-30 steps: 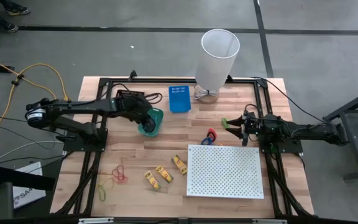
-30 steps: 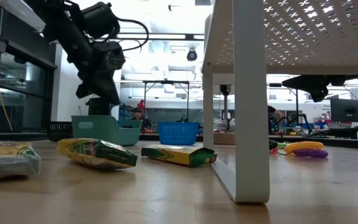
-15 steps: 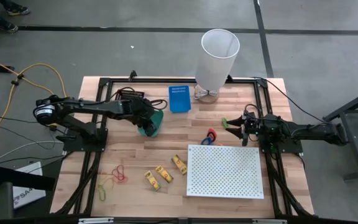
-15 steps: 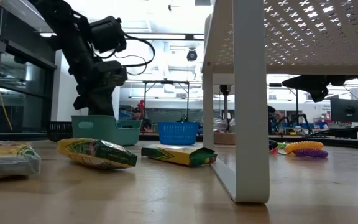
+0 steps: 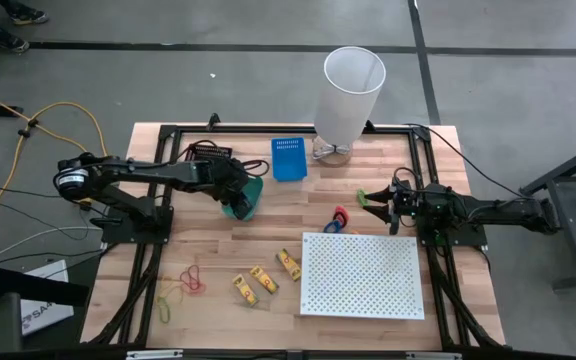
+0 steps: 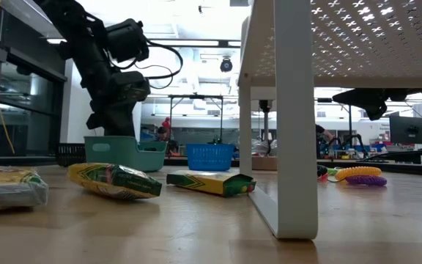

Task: Pick & Place Office Desk Supplies
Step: Put the blue rubber band into the green bin, then put the red rubber band into the green bin

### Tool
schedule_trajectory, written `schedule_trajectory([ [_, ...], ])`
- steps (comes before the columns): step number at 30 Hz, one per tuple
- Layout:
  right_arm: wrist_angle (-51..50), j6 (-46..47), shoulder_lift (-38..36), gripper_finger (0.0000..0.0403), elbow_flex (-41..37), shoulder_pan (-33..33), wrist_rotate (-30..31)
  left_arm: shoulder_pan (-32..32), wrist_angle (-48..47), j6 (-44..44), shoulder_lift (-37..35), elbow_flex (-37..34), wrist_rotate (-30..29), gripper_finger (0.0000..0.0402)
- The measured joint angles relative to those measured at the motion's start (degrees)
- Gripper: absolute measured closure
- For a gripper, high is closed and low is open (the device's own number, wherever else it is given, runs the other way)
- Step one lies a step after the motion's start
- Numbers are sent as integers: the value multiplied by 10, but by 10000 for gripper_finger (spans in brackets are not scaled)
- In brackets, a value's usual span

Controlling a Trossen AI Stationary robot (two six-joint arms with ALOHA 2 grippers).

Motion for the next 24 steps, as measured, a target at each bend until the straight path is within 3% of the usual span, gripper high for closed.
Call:
schedule_trajectory([
  [8,0,0,0,215,0,0,0,0,0,-1,0,0,0,328],
  [24,0,0,0,215,0,0,0,0,-31,3,0,0,-14,325],
])
